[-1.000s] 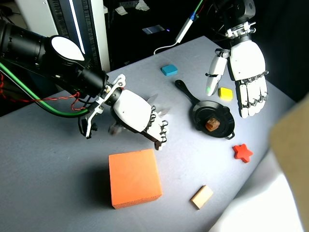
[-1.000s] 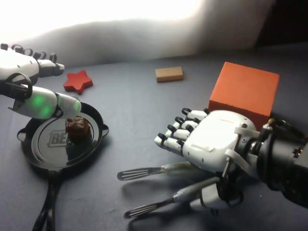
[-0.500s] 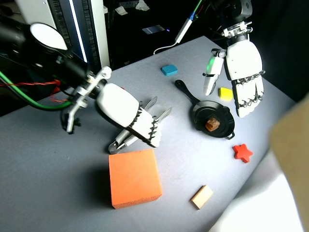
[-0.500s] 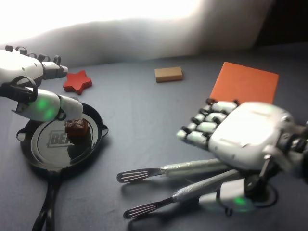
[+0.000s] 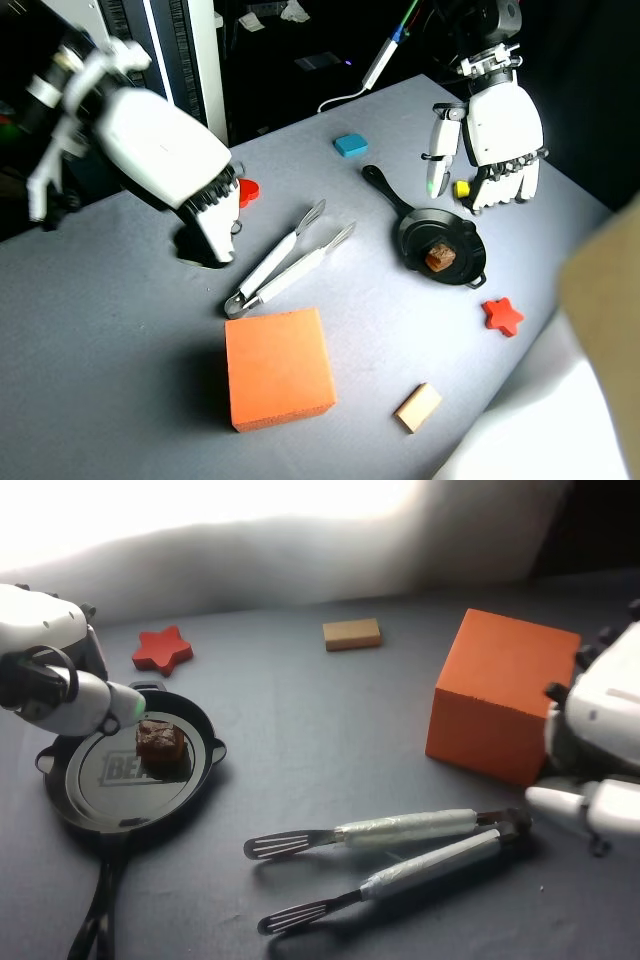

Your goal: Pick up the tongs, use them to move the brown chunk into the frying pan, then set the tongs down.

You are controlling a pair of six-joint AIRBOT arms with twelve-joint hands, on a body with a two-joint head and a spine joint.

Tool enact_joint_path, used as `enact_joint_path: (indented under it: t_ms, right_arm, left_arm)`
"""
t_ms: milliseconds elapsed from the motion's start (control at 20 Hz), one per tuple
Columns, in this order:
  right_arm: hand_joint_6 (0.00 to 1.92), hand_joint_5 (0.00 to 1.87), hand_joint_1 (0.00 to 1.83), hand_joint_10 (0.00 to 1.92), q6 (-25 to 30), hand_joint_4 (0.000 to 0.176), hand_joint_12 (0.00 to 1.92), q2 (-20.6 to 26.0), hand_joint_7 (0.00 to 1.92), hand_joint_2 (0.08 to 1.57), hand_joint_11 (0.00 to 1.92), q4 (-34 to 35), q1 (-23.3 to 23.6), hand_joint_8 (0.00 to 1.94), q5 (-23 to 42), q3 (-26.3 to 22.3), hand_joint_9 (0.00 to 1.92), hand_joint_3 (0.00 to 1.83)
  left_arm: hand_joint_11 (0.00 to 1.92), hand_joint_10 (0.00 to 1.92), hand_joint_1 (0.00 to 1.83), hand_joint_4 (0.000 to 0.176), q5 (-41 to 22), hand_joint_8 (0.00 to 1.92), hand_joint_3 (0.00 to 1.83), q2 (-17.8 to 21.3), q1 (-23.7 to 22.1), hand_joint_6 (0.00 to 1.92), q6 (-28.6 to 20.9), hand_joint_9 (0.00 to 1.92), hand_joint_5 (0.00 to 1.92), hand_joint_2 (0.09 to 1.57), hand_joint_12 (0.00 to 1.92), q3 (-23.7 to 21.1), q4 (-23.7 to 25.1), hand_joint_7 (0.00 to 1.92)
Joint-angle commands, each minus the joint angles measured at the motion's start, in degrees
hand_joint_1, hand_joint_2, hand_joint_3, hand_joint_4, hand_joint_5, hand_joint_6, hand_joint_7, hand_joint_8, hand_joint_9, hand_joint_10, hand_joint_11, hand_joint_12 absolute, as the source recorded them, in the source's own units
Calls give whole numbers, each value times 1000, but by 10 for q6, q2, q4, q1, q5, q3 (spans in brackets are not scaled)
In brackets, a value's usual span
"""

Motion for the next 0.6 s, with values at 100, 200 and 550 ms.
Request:
enact_joint_path:
  t_ms: [100, 200, 550]
  right_arm:
    - [1921, 1130, 665, 1921, -43, 0, 1921, 33, 1313, 1413, 1237, 14, 8, 1918, 84, -1, 1302, 0]
    - [1921, 1149, 724, 1921, -61, 0, 1921, 41, 1306, 1409, 1242, 14, 7, 1940, 119, -1, 1304, 0]
    - [1921, 1134, 725, 1921, -85, 0, 1921, 53, 1268, 1417, 1240, 14, 9, 1941, 231, 32, 1269, 0]
  left_arm:
    - [1112, 1921, 282, 0, 5, 1821, 16, 7, -6, 1786, 4, 1109, 1006, 1473, 1921, 0, 25, 1119]
    - [1143, 1921, 358, 0, 5, 1842, 14, 7, -6, 1813, 4, 1146, 1047, 1499, 1921, -4, 28, 1154]
    - [1133, 1921, 442, 0, 4, 1905, 0, 7, -5, 1896, 4, 1138, 1049, 1480, 1921, -3, 30, 1130]
